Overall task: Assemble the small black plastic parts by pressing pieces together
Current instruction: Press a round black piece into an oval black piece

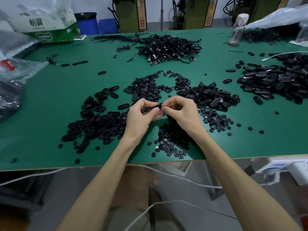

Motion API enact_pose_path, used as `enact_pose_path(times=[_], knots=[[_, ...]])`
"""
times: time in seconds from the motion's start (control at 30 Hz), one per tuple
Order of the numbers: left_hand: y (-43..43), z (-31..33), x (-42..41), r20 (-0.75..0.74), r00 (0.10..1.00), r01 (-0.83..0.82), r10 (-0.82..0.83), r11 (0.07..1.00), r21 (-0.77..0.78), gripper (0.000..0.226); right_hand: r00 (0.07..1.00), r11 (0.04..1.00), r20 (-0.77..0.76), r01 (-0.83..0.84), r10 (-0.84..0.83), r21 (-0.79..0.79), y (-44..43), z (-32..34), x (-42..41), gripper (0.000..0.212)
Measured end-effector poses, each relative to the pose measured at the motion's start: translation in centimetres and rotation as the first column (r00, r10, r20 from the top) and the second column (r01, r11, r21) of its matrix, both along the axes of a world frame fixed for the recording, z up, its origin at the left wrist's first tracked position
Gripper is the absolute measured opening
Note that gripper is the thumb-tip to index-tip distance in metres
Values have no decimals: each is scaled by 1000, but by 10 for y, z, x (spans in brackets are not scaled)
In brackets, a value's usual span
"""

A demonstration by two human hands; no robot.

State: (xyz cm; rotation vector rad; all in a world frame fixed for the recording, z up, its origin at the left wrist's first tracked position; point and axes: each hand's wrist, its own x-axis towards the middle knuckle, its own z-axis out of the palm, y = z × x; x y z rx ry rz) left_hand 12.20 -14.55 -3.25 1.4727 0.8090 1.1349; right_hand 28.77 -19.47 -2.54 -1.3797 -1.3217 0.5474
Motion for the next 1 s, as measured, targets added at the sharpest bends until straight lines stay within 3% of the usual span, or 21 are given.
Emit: enact_pose_path(times=[0.63,1.0], knots=[[1,0,-3,-104,994,-22,24,999,27,13,998,1000,57,-5,4,15,-3,4,-3,6],[3,0,-1,-92,994,-58,56,998,-26,23,972,997,236,-26,7,75,-3,5,-8,5]])
